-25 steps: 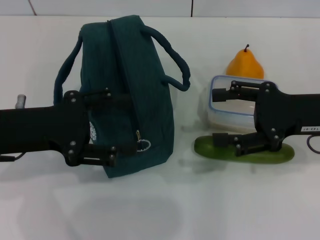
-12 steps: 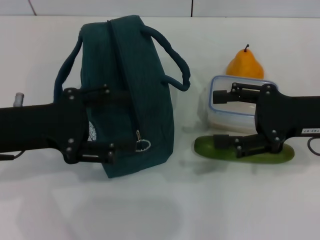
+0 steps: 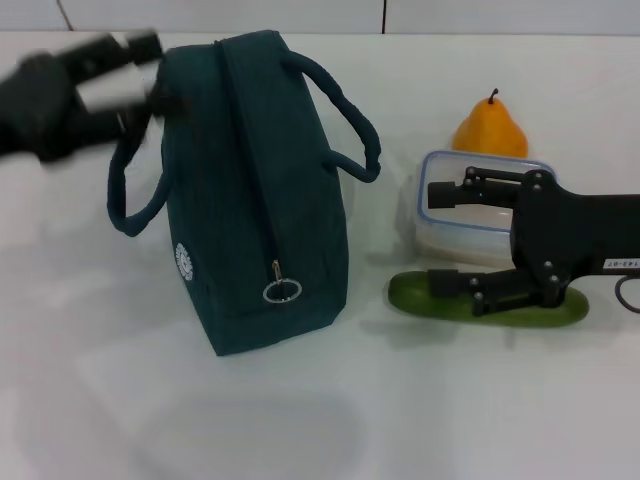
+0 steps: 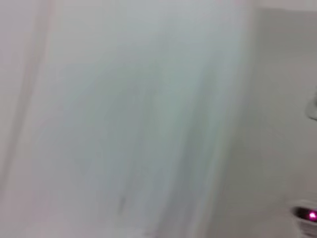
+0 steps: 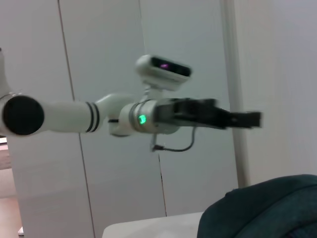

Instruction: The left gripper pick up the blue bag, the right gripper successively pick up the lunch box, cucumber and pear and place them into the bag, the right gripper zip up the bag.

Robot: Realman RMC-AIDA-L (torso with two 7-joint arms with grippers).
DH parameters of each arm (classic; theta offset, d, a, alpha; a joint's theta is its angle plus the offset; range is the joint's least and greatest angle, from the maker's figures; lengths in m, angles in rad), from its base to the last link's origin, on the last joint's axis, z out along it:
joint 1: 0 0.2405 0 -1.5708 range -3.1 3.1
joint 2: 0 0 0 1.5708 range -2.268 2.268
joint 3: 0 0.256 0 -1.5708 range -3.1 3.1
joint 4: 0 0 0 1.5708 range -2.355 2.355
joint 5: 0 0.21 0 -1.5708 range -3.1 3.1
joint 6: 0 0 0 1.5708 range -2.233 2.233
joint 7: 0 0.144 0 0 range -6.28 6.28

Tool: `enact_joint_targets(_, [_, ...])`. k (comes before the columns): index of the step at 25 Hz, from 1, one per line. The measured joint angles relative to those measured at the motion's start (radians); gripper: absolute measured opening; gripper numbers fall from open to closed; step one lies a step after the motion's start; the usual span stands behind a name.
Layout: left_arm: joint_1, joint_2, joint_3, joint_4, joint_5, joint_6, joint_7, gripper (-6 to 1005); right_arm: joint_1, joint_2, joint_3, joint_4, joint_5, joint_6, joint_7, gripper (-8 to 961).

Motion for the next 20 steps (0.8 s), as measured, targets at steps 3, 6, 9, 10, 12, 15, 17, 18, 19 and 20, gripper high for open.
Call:
enact_joint_targets(3, [-0.066,0.036,-0.04,0.0,0.104,-0.063,-0.202,871,-0.001,0.001,0.0,0.001,0.0,0.001,-0.005,883])
enact_joint_targets(6, [-0.127,0.052,-0.042,0.018,0.245,-0.105,-0.344,871,-0.002,0.001,0.0,0.004,0.001,0.002,-0.01,883])
enact_joint_targets(9, [-0.164,0.05,-0.041,0.08,0.377,-0.117,-0.469,871,-0.002,0.001,0.0,0.018,0.009,0.002,-0.028,883])
enact_joint_targets(10, [-0.169,0.043,-0.041,0.114,0.423,-0.12,-0.511,870,-0.002,0.001,0.0,0.027,0.016,0.002,-0.036,882])
enact_joint_targets(12, [-0.171,0.024,-0.04,0.19,0.5,-0.122,-0.585,870,-0.003,0.001,0.0,0.049,0.033,0.001,-0.052,882])
enact_joint_targets(15, [-0.154,-0.013,-0.041,0.324,0.579,-0.123,-0.674,865,-0.004,-0.001,0.003,0.077,0.05,-0.002,-0.07,882])
enact_joint_targets(17, [-0.134,-0.036,-0.039,0.407,0.603,-0.124,-0.712,856,-0.005,0.0,0.005,0.089,0.051,-0.003,-0.083,882])
enact_joint_targets(18, [-0.125,-0.046,-0.035,0.441,0.606,-0.125,-0.731,851,-0.005,0.0,0.005,0.092,0.052,-0.002,-0.087,882])
enact_joint_targets(19, [-0.119,-0.052,-0.032,0.46,0.608,-0.125,-0.746,846,-0.005,0.001,0.004,0.094,0.052,-0.001,-0.09,882])
enact_joint_targets(20, [-0.116,-0.055,-0.022,0.471,0.608,-0.125,-0.766,842,-0.005,0.002,0.003,0.097,0.052,-0.001,-0.092,882])
